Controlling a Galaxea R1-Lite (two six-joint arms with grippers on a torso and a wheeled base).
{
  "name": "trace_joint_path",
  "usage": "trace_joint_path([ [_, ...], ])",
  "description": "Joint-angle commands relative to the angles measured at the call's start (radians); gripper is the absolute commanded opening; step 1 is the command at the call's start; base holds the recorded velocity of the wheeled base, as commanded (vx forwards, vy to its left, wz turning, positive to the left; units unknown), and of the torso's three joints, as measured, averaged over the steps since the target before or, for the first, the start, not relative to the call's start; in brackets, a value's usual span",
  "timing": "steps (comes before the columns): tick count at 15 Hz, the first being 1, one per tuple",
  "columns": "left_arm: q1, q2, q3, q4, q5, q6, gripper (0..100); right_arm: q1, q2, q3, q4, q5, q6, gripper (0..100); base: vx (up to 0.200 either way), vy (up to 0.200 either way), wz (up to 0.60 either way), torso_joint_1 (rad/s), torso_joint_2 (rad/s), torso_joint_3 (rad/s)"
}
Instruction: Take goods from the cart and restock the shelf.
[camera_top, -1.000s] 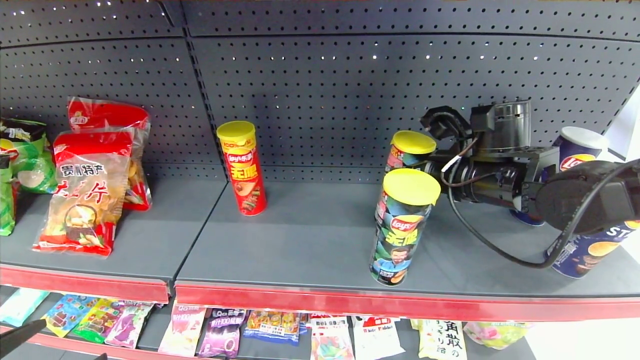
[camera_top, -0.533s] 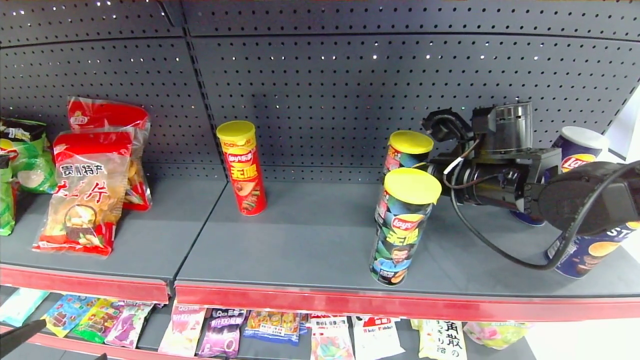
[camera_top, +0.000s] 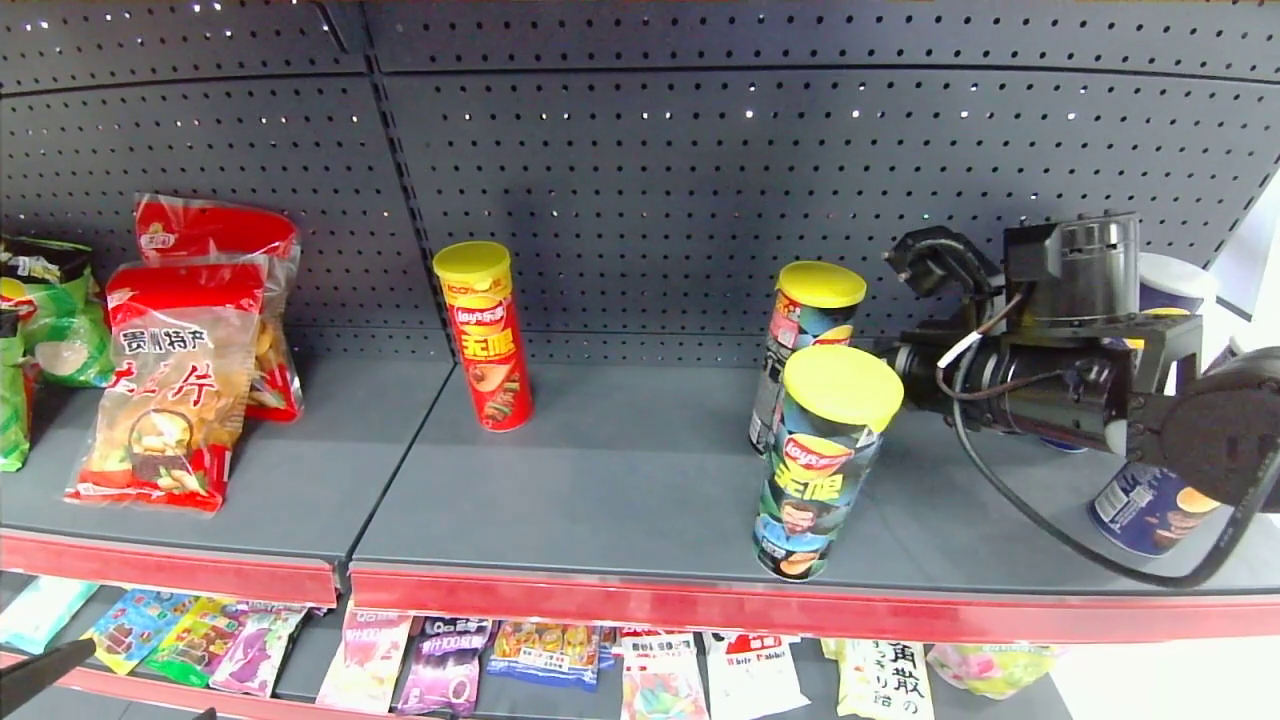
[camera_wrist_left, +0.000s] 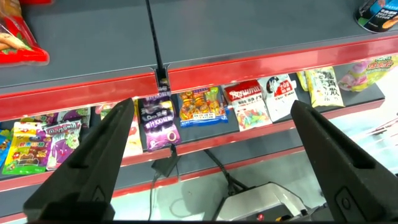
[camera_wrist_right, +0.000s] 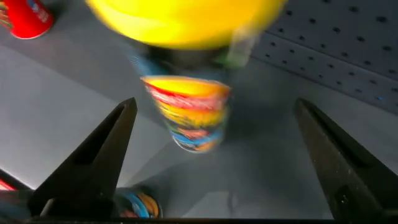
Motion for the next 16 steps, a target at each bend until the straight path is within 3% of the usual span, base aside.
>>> trace_joint_path([
  [1, 0.000, 0.008, 0.000, 0.000, 0.000, 0.000, 100, -0.013, -0.036, 0.027, -0.001, 0.000, 0.000, 100, 0.000, 0.000, 0.00, 0.000, 0.00, 0.000],
  [10, 0.000, 0.008, 0.000, 0.000, -0.001, 0.001, 100, -0.116, -0.042, 0.107, 0.001, -0.050, -0.008, 100, 0.000, 0.000, 0.00, 0.000, 0.00, 0.000],
  [16, 0.000, 0.026, 0.000, -0.003, -0.006, 0.001, 100, -0.137, -0.229, 0.304, 0.001, -0.040, -0.008, 100, 0.000, 0.000, 0.00, 0.000, 0.00, 0.000],
])
